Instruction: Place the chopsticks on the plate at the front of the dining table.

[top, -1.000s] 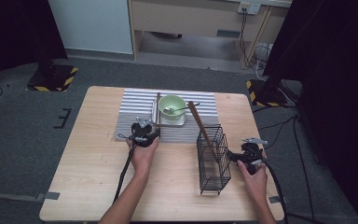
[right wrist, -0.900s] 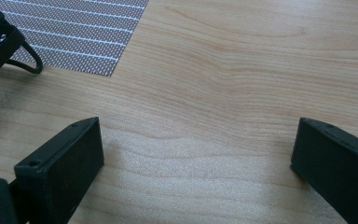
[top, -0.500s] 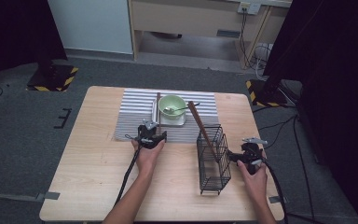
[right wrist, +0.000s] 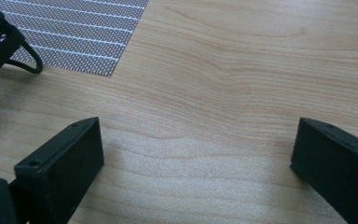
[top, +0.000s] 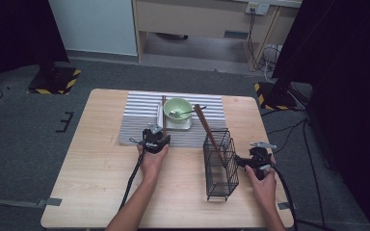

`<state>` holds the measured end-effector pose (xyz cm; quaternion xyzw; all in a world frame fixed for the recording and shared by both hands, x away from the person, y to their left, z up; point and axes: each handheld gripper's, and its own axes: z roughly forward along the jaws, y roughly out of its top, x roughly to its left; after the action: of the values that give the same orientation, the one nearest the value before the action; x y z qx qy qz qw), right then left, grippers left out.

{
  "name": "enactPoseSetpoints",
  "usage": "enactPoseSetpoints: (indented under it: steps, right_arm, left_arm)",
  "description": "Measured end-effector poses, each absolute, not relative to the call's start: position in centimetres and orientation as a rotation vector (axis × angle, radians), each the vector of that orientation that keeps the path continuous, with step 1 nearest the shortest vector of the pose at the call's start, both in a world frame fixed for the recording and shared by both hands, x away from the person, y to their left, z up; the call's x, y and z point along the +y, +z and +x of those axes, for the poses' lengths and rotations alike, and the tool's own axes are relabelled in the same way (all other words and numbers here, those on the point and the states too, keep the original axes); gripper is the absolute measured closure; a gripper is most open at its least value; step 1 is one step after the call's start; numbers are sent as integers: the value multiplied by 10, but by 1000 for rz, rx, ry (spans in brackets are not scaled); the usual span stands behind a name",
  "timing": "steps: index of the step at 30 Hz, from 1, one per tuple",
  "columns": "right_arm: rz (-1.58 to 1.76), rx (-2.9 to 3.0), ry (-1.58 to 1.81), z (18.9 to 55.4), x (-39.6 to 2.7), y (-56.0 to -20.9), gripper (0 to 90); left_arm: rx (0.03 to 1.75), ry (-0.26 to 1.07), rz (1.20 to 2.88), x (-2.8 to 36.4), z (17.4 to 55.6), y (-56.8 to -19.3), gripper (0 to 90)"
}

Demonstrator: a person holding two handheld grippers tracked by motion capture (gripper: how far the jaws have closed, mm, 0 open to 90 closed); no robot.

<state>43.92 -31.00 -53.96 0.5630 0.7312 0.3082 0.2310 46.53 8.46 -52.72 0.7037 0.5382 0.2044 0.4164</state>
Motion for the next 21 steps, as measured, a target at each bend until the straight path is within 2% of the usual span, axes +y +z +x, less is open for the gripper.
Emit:
enactPoseSetpoints:
  steps: [5, 12, 18, 21]
  right_arm:
    - [1548, 2010, 848, 439, -310, -540, 23]
    - [1549, 2010, 848, 439, -310, -540, 23]
    - [1548, 2010, 848, 439, -310, -540, 23]
    - [1548, 2010, 848, 439, -310, -540, 23]
  left_arm:
    - [1334, 513, 1775, 87, 461, -523, 504]
    - [1294, 490, 1810, 99, 453, -516, 406]
    - [1240, 482, 1863, 117, 443, -504, 229]
    - [1248, 465, 1883, 130, 436, -501, 184]
